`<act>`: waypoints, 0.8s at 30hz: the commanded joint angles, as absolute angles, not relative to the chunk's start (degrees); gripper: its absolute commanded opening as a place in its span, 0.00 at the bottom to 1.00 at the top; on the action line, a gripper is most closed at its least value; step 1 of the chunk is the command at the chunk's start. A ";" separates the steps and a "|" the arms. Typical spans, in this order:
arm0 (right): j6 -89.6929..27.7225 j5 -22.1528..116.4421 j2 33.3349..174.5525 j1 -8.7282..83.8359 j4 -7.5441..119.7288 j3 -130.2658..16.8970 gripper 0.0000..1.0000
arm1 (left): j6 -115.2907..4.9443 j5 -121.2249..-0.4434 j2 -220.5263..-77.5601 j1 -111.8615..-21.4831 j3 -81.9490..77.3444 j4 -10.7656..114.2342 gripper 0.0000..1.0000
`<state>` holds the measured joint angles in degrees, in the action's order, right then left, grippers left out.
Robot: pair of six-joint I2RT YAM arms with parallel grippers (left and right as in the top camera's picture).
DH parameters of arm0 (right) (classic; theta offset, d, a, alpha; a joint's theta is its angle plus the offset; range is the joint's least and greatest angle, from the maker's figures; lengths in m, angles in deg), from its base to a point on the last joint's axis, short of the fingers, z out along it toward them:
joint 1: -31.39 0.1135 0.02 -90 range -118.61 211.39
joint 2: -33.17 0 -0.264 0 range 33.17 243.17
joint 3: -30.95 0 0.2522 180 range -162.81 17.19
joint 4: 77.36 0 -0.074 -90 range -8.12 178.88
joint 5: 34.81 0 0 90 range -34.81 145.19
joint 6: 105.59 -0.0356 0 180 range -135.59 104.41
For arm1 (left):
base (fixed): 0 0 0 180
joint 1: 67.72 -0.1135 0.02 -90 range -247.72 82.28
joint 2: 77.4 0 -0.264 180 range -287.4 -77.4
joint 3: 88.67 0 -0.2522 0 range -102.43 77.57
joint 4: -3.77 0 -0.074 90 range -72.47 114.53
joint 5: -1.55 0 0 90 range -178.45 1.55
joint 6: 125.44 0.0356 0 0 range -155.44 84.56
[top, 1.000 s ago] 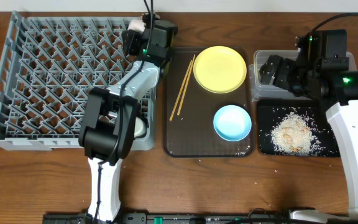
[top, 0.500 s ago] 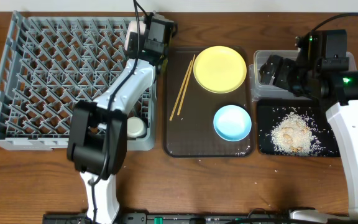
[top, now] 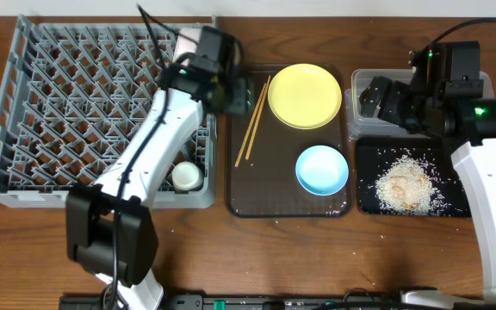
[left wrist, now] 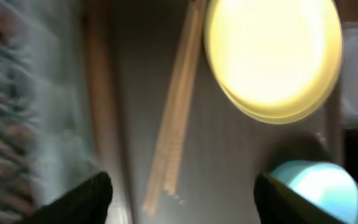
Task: Sort waste into correct bins and load items into the dishwasher
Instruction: 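Grasp the blue bowl rim with the left gripper and lift it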
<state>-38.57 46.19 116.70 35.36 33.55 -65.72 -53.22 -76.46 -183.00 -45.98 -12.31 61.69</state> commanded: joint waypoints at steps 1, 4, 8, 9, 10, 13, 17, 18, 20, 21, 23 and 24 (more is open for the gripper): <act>-38.22 46.37 116.76 35.53 33.57 -65.83 0.99 | -61.85 -68.94 -185.34 -41.44 -9.84 62.89 0.73; -38.22 46.37 116.76 35.53 33.57 -65.83 0.99 | -65.19 -68.94 -186.19 -37.79 -8.62 61.23 0.72; -38.22 46.37 116.76 35.53 33.57 -65.83 0.99 | -67.34 -69.97 -187.74 -33.42 -8.07 58.08 0.70; -38.22 46.37 116.76 35.53 33.57 -65.83 0.99 | -68.25 -70.87 -188.55 -32.52 -8.07 57.69 0.70; -38.22 46.39 116.76 35.53 33.57 -65.83 0.99 | -69.09 -71.54 -189.05 -31.95 -8.07 57.65 0.69; -38.22 46.37 116.76 35.53 33.57 -65.83 0.99 | -70.29 -73.07 -191.59 -30.60 -8.07 57.21 0.68; -38.22 46.37 116.76 35.53 33.57 -65.83 0.99 | -71.77 -72.96 -194.47 -29.83 -8.07 55.96 0.66; -38.22 46.37 116.76 35.53 33.57 -65.83 0.99 | -71.77 -72.81 -195.26 -29.50 -8.07 55.44 0.65; -38.22 46.37 116.76 35.53 33.57 -65.83 0.99 | -71.77 -72.53 -196.35 -28.83 -8.07 54.70 0.61; -38.22 46.37 116.76 35.53 33.57 -65.83 0.99 | -71.77 -72.44 -196.90 -28.48 -8.07 54.43 0.58; -38.22 46.37 116.76 35.53 33.57 -65.83 0.99 | -71.77 -72.46 -197.36 -28.08 -8.07 54.06 0.53; -38.22 46.37 116.76 35.53 33.57 -65.83 0.99 | -71.75 -72.51 -197.40 -28.00 -8.07 53.89 0.50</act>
<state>-38.57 46.19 116.70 35.36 33.57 -65.72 -71.40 -72.07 -197.03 -28.72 -8.36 54.32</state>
